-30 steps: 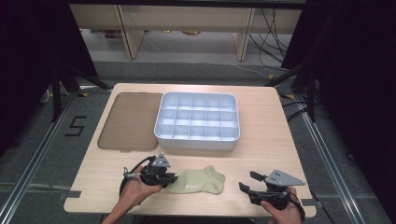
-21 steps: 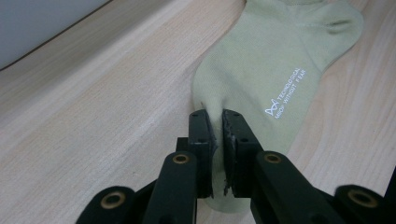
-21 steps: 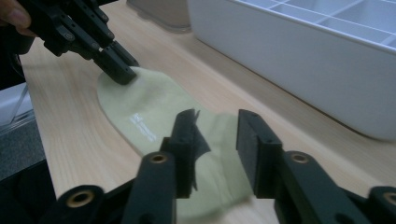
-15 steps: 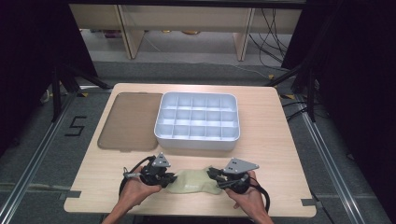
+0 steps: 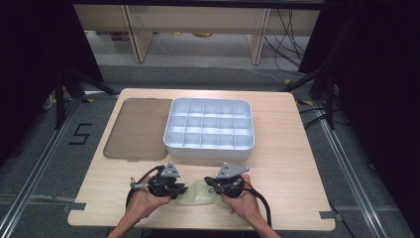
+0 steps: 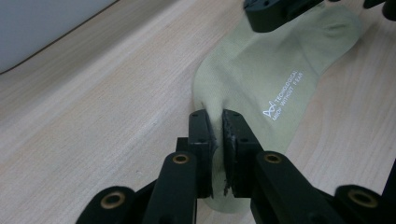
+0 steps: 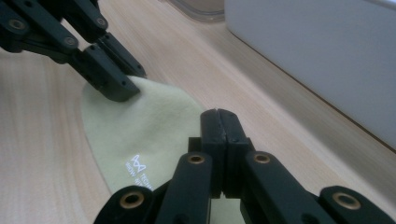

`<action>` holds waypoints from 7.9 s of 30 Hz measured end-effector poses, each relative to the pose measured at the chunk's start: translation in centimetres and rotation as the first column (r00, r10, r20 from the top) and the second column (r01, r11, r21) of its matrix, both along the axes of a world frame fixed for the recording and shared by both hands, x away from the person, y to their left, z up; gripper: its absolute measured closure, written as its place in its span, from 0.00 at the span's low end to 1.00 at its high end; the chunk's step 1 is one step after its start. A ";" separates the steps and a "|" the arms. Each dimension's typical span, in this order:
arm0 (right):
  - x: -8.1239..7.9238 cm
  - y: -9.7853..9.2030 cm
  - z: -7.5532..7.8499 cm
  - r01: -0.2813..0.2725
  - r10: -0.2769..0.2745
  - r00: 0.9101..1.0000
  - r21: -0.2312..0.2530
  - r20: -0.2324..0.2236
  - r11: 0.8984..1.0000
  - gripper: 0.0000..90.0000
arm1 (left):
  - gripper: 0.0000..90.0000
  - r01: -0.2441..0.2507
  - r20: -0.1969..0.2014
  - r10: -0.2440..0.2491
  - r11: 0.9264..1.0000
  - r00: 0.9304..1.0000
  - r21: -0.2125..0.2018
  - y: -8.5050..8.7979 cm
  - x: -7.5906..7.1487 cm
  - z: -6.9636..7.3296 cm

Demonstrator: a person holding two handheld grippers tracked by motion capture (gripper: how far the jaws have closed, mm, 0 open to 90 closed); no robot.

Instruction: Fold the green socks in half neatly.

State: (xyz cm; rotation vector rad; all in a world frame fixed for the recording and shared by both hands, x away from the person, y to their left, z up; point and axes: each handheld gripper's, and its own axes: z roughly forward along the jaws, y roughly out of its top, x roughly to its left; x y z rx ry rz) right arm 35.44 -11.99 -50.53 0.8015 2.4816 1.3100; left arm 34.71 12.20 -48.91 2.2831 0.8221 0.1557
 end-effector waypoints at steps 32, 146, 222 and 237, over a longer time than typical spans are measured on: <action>-0.8 1.1 -0.2 -0.075 0.068 0.992 -0.057 -0.105 0.996 1.00 | 0.91 -0.007 0.006 0.008 0.999 1.000 -0.032 0.4 0.3 1.5; -1.0 -4.7 1.9 -0.078 0.069 0.984 -0.048 -0.164 0.996 0.98 | 0.90 0.125 -0.051 -0.126 0.992 0.991 -0.025 -5.1 -0.1 0.2; -1.5 -6.2 0.3 -0.019 0.004 0.998 -0.219 -0.069 0.976 1.00 | 0.99 0.115 -0.016 -0.114 0.992 0.993 0.056 -5.8 1.6 -0.8; -1.6 -6.1 2.6 -0.031 0.027 0.999 -0.121 -0.037 0.992 0.99 | 0.82 0.019 -0.026 -0.021 0.996 0.999 -0.084 -3.6 -0.2 0.7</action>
